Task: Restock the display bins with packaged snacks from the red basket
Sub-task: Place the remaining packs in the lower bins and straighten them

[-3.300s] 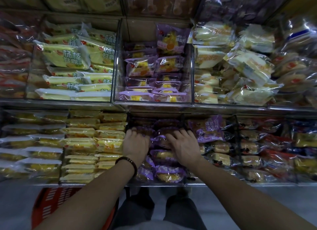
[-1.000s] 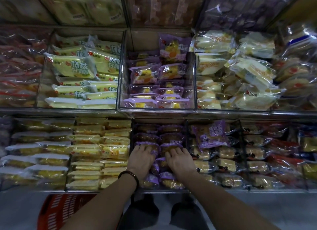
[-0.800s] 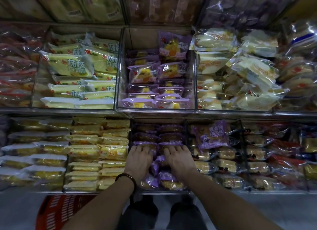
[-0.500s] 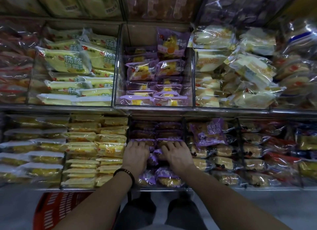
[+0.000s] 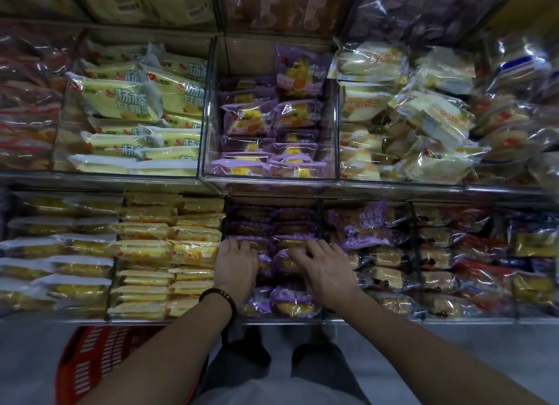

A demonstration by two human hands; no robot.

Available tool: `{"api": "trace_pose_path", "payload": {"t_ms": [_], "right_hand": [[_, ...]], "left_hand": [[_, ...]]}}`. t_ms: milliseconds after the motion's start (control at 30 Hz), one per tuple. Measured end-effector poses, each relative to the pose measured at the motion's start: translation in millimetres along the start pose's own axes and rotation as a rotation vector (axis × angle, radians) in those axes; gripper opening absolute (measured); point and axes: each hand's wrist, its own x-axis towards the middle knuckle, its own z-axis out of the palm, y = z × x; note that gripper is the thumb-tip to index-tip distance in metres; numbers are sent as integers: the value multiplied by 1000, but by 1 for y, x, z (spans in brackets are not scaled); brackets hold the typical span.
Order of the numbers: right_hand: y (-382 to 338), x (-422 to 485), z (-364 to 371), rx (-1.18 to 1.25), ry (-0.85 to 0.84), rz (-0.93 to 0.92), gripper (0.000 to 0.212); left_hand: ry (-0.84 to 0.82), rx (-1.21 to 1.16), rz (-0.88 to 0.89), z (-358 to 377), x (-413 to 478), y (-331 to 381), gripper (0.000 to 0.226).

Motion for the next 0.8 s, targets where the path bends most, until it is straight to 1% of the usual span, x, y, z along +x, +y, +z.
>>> {"api": "trace_pose_path", "payload": {"t_ms": [200, 333, 433, 533, 600, 700, 733, 800], "right_hand": [[-1, 3, -3, -35, 7, 37, 51], [-17, 16, -1, -50, -61, 17, 41], [-22, 23, 4, -70, -64, 26, 39], [-24, 27, 8, -74, -88, 54, 38], [-25, 26, 16, -87, -133, 36, 43], [-23, 22, 28, -118, -151, 28, 47], [-22, 21, 31, -117, -145, 29, 49], [-19, 21, 32, -114, -142, 24, 52]], "left_hand": [[8, 69, 1, -2, 10, 5, 37], [12, 89, 7, 0, 11, 3, 38], [-25, 89, 8, -4, 14, 3, 38], [-55, 2, 24, -5, 14, 2, 39], [-43, -96, 27, -1, 11, 1, 42], [6, -262, -6, 5, 2, -2, 55], [38, -328, 3, 7, -2, -4, 59], [106, -425, 78, 11, -11, -11, 56]]}}
